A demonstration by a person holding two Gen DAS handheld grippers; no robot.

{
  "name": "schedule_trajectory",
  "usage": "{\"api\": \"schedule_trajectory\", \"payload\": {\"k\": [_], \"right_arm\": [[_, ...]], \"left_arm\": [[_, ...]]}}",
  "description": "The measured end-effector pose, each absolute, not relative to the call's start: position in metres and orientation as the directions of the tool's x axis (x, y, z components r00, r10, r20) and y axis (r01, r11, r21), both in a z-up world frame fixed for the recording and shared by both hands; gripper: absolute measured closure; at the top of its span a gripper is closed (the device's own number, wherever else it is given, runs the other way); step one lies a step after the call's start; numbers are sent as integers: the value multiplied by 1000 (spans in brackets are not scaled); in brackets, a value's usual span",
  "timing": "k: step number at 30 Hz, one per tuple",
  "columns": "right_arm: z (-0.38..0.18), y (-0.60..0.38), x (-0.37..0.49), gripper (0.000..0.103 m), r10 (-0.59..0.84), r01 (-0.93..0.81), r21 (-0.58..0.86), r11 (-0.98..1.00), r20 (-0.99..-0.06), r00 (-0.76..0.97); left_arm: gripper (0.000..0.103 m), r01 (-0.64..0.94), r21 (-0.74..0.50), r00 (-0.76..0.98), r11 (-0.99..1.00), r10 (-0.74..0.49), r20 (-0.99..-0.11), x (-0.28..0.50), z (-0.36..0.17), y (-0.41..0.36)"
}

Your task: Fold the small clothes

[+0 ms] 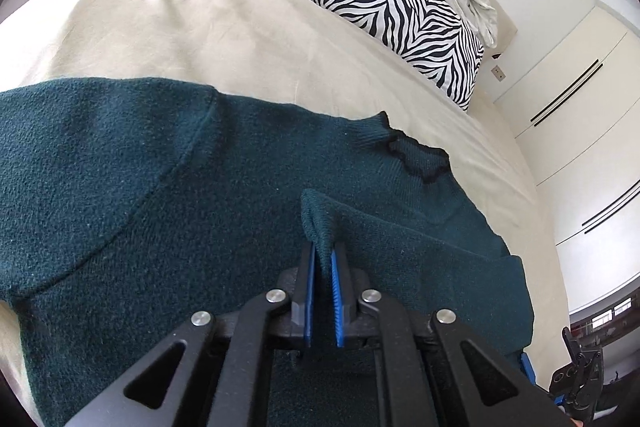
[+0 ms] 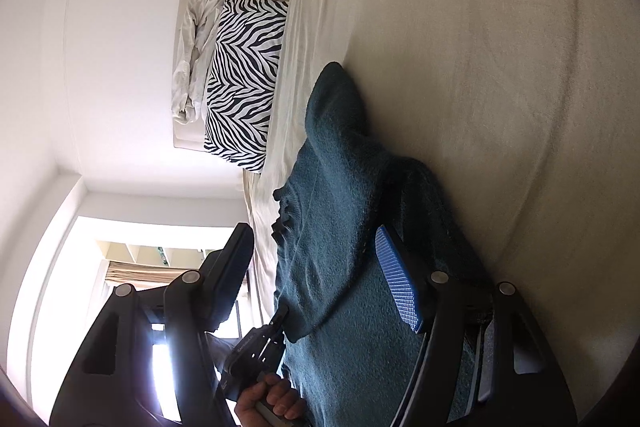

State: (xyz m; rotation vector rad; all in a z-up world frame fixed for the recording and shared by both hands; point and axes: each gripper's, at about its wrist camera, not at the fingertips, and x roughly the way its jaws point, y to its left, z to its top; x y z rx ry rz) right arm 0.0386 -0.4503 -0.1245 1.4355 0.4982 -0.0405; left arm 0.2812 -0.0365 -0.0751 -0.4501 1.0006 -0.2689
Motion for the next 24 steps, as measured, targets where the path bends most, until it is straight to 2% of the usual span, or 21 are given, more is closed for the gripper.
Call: {"api": "schedule_trajectory", "payload": {"k": [2,10,15,20,24], "right_arm": [[-124,-447,42,36,271,320,935,152,-351,896],[-113,-443,66,36,285,349,916,200,-395,873],[-117,-456,72,36,222,424,869,254,-479,849],[-127,-472,56,40,199,390,890,237,-437,877],[-123,-465,56,38,203,400,869,292,-465,862]], "left_arm": [[94,11,-486,522,874,-419,-743,280,-78,-35],[94,-11,-500,543,866,-415,-730,282,-81,-29],[94,-9,-496,541,868,-413,-733,283,-91,-26],[94,-5,-507,556,862,-420,-718,281,-94,-24],[94,-3,-522,556,853,-432,-710,281,-97,-20]]}}
